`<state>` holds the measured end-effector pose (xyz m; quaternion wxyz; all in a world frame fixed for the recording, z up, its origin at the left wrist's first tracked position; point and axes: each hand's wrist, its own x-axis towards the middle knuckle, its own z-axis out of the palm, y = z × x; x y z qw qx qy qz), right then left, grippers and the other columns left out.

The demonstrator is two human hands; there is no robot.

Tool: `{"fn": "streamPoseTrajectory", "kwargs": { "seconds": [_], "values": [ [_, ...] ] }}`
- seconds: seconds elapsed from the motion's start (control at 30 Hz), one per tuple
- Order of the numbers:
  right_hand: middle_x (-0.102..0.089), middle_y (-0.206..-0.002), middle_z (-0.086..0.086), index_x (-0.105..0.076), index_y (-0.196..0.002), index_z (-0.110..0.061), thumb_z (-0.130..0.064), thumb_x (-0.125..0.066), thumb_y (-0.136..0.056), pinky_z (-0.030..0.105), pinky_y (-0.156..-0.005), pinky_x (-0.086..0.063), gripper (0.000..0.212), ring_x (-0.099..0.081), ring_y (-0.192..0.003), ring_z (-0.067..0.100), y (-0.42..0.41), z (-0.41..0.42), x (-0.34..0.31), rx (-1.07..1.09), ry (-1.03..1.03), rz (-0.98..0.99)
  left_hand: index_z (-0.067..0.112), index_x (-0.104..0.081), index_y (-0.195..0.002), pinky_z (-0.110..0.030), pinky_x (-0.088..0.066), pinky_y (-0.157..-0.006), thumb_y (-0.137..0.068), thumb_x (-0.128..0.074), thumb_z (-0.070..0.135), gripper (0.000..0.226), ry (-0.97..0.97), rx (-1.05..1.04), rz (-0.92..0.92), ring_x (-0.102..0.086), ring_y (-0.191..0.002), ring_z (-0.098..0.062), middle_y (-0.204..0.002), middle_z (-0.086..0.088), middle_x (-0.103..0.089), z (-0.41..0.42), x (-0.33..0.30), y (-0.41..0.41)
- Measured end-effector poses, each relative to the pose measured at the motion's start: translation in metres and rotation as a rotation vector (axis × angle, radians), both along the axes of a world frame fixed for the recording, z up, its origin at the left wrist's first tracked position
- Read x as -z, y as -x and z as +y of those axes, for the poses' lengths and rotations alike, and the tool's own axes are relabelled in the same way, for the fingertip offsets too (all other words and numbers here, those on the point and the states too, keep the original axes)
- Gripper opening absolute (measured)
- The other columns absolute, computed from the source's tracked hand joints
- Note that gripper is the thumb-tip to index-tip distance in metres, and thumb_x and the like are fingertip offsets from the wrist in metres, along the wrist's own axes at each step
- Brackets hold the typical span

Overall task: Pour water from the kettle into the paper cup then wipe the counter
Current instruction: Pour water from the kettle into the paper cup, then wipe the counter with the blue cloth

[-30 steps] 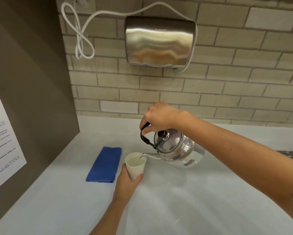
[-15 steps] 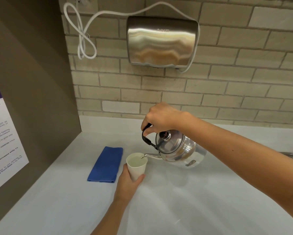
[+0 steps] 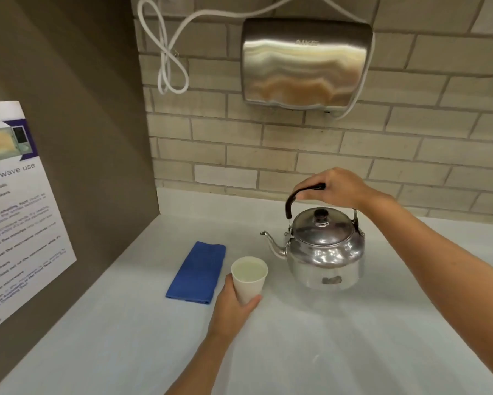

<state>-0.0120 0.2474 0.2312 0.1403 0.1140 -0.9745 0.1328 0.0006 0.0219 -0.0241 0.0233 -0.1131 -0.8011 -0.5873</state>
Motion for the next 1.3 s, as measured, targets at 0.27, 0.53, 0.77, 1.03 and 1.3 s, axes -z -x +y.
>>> {"fn": "streamPoseTrajectory", "kwargs": {
  "seconds": [0.27,0.53,0.77,1.03,1.3],
  "values": [
    [-0.074,-0.098,-0.01,-0.069,-0.098,-0.04,-0.049,-0.064,-0.079,0.027,-0.073,-0.046,0.021,-0.063,-0.083,0.009,0.058,0.0,0.061,0.119,0.33,0.052,0.032,-0.036,-0.123,-0.024,-0.043,-0.089,-0.065,-0.077,0.043,0.073,0.008,0.002,-0.019,-0.053,-0.107,-0.01,-0.116,0.009,-0.053,-0.001,0.004,0.002],
    [-0.063,-0.069,-0.025,-0.069,-0.098,-0.037,-0.051,-0.061,-0.081,0.017,-0.054,-0.035,0.024,-0.053,-0.06,0.0,0.106,-0.016,0.095,0.135,0.39,0.01,0.029,-0.038,-0.126,-0.027,-0.046,-0.094,-0.064,-0.077,0.044,0.075,0.008,0.0,-0.019,-0.053,-0.109,-0.009,-0.119,0.008,-0.055,0.0,0.004,0.002],
    [-0.072,-0.107,-0.01,-0.069,-0.096,-0.04,-0.053,-0.06,-0.08,0.026,-0.068,-0.041,0.023,-0.061,-0.089,0.011,0.129,-0.025,0.102,0.12,0.325,-0.037,0.04,-0.035,-0.117,-0.023,-0.045,-0.091,-0.063,-0.078,0.041,0.069,0.004,-0.002,-0.04,-0.053,-0.107,-0.003,-0.115,0.016,-0.054,-0.001,0.006,0.003],
    [-0.055,-0.115,0.009,-0.053,-0.125,-0.032,-0.047,-0.052,-0.088,0.042,-0.089,-0.04,0.04,-0.044,-0.112,0.028,0.115,-0.028,0.102,0.161,0.066,0.106,0.043,-0.035,-0.115,-0.018,-0.043,-0.087,-0.062,-0.078,0.043,0.069,0.01,0.0,-0.029,-0.053,-0.106,-0.001,-0.111,0.023,-0.053,-0.001,0.006,0.004],
    [-0.054,-0.117,0.015,-0.054,-0.125,-0.018,-0.017,-0.056,-0.088,0.046,-0.08,-0.044,0.037,-0.049,-0.106,0.035,-0.01,-0.04,0.18,0.279,0.207,0.269,0.03,-0.035,-0.129,-0.017,-0.039,-0.098,-0.068,-0.078,0.021,0.075,0.032,0.083,-0.007,-0.043,-0.116,0.0,-0.126,0.012,-0.046,-0.018,-0.01,-0.011]
  ]
}}
